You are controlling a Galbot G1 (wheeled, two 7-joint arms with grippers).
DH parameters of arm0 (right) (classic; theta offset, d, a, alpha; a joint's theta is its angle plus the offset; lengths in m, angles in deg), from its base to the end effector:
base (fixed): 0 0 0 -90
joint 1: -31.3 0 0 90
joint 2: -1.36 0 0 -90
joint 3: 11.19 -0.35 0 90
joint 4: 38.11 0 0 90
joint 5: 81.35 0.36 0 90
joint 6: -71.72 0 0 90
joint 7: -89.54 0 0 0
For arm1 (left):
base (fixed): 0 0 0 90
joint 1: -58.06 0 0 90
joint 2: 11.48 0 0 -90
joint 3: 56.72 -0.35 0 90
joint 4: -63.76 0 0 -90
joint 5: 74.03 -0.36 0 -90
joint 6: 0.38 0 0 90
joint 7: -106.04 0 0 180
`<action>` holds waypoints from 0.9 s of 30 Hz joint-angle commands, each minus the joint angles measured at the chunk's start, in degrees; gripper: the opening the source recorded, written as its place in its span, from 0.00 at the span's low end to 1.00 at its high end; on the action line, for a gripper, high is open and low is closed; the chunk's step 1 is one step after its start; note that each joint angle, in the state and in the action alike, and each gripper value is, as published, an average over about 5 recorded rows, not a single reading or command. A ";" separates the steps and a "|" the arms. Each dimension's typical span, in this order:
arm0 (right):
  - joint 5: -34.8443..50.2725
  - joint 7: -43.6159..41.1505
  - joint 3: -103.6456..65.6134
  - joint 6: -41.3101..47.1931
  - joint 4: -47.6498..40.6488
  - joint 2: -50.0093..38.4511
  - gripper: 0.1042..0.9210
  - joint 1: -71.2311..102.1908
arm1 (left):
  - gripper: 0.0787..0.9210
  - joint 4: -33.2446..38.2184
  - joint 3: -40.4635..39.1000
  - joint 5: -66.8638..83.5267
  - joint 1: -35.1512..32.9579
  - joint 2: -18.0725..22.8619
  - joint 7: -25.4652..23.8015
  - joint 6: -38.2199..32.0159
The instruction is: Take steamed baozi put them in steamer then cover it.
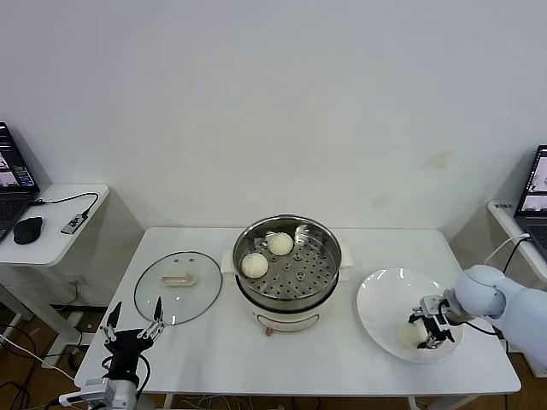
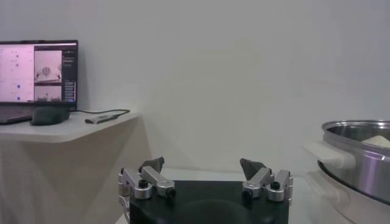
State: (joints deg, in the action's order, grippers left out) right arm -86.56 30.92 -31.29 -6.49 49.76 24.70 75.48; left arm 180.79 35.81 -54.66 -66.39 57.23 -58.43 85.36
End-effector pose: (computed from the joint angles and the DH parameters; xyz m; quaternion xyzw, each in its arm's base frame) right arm 0.4119 -0.1998 -0.2278 0.5161 -0.5337 0.5287 0.4115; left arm 0.1688 0.0809 -0.3202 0.0706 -0.9969 -0.0046 0.0340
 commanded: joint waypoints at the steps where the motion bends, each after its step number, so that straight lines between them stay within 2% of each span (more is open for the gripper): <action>1: 3.58 -1.30 4.37 0.29 1.54 -1.35 0.60 -9.38 | 0.88 0.13 0.01 0.03 0.00 -0.10 -0.02 -0.05; 8: 9.53 -5.38 5.51 1.02 2.07 -2.71 0.60 -23.80 | 0.88 0.50 -0.29 0.04 -0.05 -0.40 0.00 -0.02; 14: 14.64 -6.08 16.18 1.69 1.33 0.30 0.60 -42.43 | 0.88 0.51 -0.76 0.05 -0.05 -0.81 -0.02 0.00; 21: 21.59 -1.92 25.13 2.68 2.82 9.14 0.60 -55.02 | 0.88 0.76 -0.99 -0.01 0.13 -0.59 0.00 0.03; 27: 24.59 2.21 29.62 0.94 5.01 19.44 0.61 -55.20 | 0.88 0.97 -0.79 -0.37 -0.14 0.23 0.06 -0.05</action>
State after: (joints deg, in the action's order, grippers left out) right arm -68.42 29.48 -10.77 -4.68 52.99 32.68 31.62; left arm 181.68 34.91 -54.82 -66.38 57.05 -58.40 85.36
